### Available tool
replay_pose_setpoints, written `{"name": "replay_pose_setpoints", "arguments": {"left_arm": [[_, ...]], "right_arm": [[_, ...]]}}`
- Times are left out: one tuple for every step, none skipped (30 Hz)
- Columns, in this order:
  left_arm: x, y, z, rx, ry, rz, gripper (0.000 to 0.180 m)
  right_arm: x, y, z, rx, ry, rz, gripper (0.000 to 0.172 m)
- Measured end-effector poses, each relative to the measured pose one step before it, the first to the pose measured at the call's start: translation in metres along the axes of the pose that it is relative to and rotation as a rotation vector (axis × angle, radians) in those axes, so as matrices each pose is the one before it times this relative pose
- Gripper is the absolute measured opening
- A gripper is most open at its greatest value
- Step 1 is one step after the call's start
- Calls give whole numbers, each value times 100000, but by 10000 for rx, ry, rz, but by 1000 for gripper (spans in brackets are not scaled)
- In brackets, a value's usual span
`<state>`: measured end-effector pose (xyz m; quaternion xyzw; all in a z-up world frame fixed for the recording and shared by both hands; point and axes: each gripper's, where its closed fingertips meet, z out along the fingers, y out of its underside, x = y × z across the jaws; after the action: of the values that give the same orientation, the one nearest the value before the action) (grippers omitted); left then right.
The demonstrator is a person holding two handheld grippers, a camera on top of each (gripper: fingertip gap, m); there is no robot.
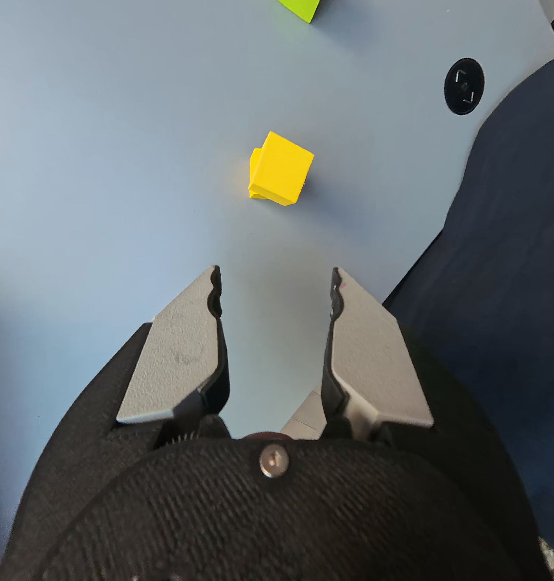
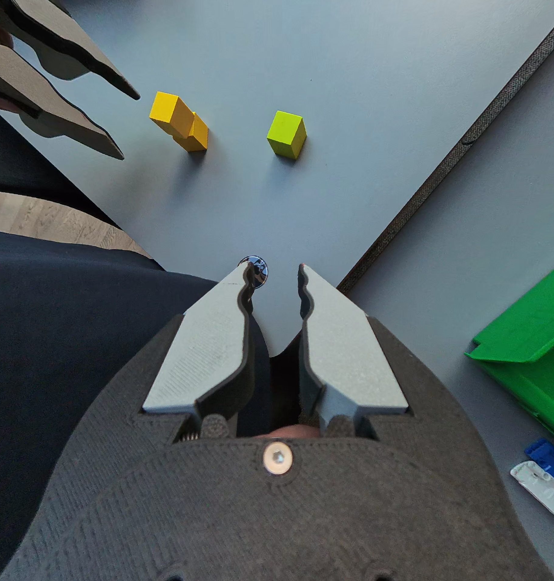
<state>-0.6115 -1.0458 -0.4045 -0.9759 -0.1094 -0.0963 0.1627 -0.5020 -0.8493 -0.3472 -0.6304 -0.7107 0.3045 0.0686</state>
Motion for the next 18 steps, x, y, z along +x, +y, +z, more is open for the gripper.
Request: {"name": "replay_pose_setpoints", "arguments": {"left_arm": [[-37, 15, -1, -28, -26, 7, 68], [-11, -47, -21, 13, 0, -26, 68], [12, -61, -12, 20, 25, -53, 68], [19, -39, -12, 6, 31, -55, 68], [17, -42, -16, -1, 16, -32, 68], [7, -27, -10, 2, -1, 0, 68], [13, -12, 3, -6, -14, 19, 68], [8, 20, -1, -20, -16, 17, 68], [18, 19, 7, -19, -6, 6, 67], [32, 2, 3, -4, 4, -7, 67], [37, -4, 14, 0, 12, -14, 67], [45, 2, 13, -9, 15, -5, 67], [15, 12, 10, -21, -6, 12, 67], [-14, -4, -7, -15, -19, 21, 67], [-8, -19, -21, 3, -11, 14, 67], [-17, -19, -11, 0, 3, -6, 66], [-7, 14, 2, -20, 15, -18, 66], [-42, -4, -3, -11, 0, -10, 66]], "right_arm": [[46, -46, -25, 27, -6, 21, 25], [52, -63, -27, 39, -15, 35, 25], [63, -55, 6, 26, -12, 33, 25], [54, -28, 13, 10, -5, 23, 25], [24, -44, 21, 11, -12, 11, 25], [4, -41, 30, 9, -15, -8, 25], [6, -24, 32, -3, -4, -28, 25], [17, -14, 27, -11, 2, -32, 25], [-6, -40, 30, -2, -9, -21, 25], [-2, -49, 23, 11, -16, -5, 25], [0, -35, 34, 9, -19, 8, 25], [-2, -33, 34, 1, -21, 10, 25], [2, -28, 23, -1, -15, -3, 25], [9, -54, 23, 5, -2, -20, 25], [14, -41, 27, 5, 2, -18, 25], [20, -52, 22, 7, -6, -1, 25], [-9, -67, 19, 14, -17, 15, 25], [0, -64, 25, 16, -19, 17, 25]]}}
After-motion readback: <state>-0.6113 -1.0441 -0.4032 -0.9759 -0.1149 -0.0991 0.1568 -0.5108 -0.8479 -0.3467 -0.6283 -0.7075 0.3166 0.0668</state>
